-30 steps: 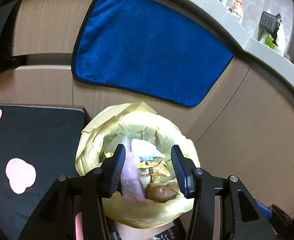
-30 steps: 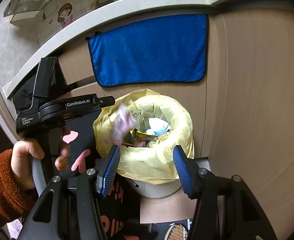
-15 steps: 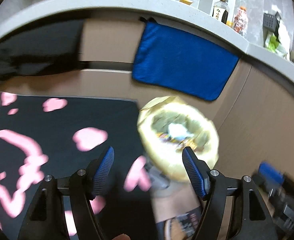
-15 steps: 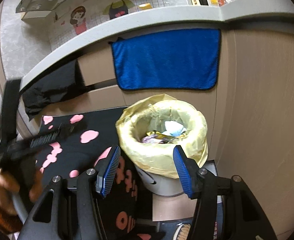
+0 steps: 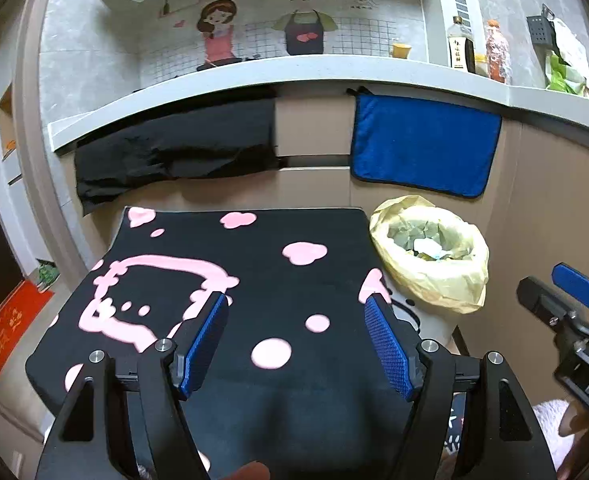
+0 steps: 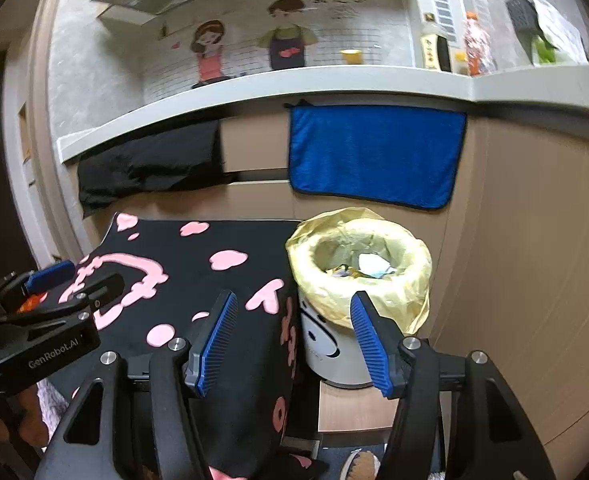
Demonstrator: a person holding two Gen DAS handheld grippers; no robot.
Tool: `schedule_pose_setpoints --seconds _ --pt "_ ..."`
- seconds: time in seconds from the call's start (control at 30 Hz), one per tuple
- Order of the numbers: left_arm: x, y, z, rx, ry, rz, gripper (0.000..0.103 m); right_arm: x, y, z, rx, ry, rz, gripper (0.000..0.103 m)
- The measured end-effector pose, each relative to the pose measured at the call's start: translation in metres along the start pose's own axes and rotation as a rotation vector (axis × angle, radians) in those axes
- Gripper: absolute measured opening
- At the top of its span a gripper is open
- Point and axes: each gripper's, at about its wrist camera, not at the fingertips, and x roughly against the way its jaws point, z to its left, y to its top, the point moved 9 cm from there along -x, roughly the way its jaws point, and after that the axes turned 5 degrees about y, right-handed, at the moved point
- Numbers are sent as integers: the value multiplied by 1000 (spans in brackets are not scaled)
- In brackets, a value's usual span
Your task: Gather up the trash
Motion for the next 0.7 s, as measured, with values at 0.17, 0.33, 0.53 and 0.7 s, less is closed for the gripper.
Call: schedule_pose_setpoints --seconds 0.17,0.33,0.53,0.7 --pt "11 -3 14 40 -11 4 71 5 -2 16 18 19 -9 57" --pt "23 -3 24 64 -3 -22 71 9 0 24 27 25 -25 57" --pt "34 -10 27 65 -20 -43 71 13 -1 29 37 22 -35 57" --pt "37 -10 28 72 -36 -48 71 20 0 30 40 17 -51 57"
